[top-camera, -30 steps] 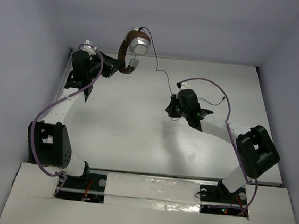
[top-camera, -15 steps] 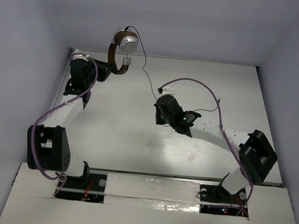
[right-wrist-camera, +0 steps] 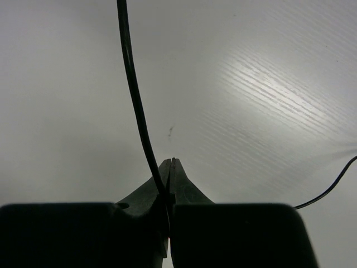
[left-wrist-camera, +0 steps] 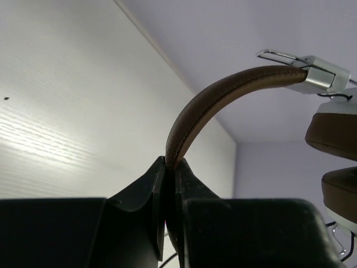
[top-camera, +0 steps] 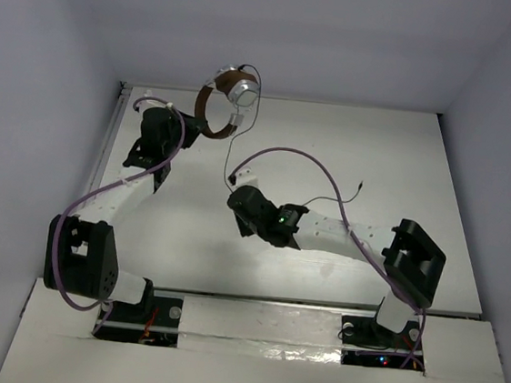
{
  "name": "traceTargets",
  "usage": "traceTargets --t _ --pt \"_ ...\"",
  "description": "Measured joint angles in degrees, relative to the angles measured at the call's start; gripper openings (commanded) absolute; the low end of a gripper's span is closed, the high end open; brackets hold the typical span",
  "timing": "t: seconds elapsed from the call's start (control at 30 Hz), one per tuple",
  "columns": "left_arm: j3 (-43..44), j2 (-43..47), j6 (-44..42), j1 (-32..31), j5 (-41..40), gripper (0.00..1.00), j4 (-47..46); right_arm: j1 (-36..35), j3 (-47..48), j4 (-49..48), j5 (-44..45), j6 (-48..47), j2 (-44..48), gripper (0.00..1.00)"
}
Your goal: Wrap the headphones
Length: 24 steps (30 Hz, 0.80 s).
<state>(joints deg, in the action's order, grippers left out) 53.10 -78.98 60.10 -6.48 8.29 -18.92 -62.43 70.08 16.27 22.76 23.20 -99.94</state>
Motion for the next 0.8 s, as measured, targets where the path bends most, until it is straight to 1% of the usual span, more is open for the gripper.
traceTargets --t 0.17,0.43,0.6,0.8 --pt "0.07 0.00 -6.19 -6.69 -8.44 0.00 3.37 -2.80 1.99 2.12 -0.22 -1.66 3.74 0.00" --pt "-0.13 0.00 -13.25 -14.32 -16.44 0.00 4.83 -2.73 6.47 5.84 -0.66 -4.66 9.29 0.00" --pt "-1.92 0.00 -17.16 -16.70 -18.21 0.00 5.03 -2.73 9.27 9.90 1.53 -6.97 9.81 0.00" --pt "-4.74 0.79 -21.20 -17.46 -19.47 0.00 7.74 -2.73 10.47 13.73 6.73 -9.22 11.06 0.00"
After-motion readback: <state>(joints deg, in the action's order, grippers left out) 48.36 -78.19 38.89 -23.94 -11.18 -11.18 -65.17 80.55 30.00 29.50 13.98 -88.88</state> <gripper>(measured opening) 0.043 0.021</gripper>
